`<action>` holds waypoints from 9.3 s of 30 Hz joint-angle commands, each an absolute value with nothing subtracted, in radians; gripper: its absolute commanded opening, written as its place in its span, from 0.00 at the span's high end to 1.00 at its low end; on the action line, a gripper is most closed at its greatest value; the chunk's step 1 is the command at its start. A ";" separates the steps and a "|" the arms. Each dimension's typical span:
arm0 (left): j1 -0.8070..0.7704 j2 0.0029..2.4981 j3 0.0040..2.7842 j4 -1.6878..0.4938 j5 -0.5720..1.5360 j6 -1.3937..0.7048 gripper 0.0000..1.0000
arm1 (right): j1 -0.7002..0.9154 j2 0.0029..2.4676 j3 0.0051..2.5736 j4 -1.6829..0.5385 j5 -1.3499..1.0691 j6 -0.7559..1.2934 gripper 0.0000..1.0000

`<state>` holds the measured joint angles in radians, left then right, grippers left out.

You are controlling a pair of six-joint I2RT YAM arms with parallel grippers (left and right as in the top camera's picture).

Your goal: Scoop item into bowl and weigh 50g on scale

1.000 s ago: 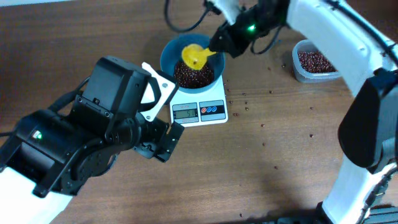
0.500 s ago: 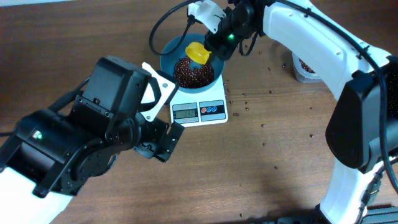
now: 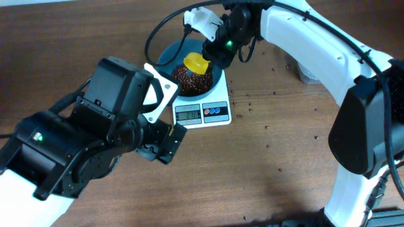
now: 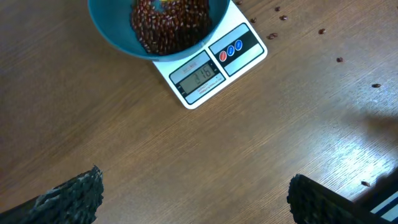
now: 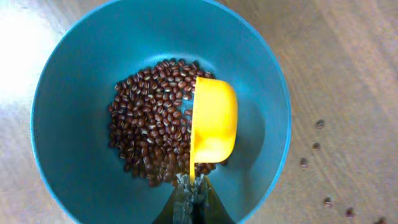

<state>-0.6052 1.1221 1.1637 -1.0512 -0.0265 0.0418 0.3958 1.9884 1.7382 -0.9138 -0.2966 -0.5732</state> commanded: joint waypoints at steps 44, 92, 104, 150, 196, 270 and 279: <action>-0.601 1.118 1.182 -1.049 -0.033 0.050 0.01 | -0.301 1.937 1.904 -1.173 -0.821 -0.410 0.96; -0.601 1.118 1.182 -1.049 -0.033 0.050 0.01 | 0.237 1.986 1.984 -1.256 -0.649 -0.615 0.96; -0.601 1.118 1.182 -1.049 -0.033 0.050 0.01 | 0.256 2.000 1.831 -1.039 -0.469 -0.617 0.96; -0.601 1.118 1.182 -1.050 -0.033 0.050 0.01 | 0.361 2.020 1.771 -1.021 -0.447 -0.707 0.96; -0.601 1.119 1.182 -1.052 -0.033 0.050 0.01 | 0.358 2.100 1.921 -1.043 -0.369 -0.647 0.96; -0.601 1.119 1.182 -1.052 -0.033 0.050 0.01 | -0.182 2.078 2.220 -1.469 0.213 -0.633 0.96; -0.601 1.119 1.182 -1.052 -0.033 0.050 0.01 | -0.081 2.065 2.344 -1.464 -0.733 -0.546 0.96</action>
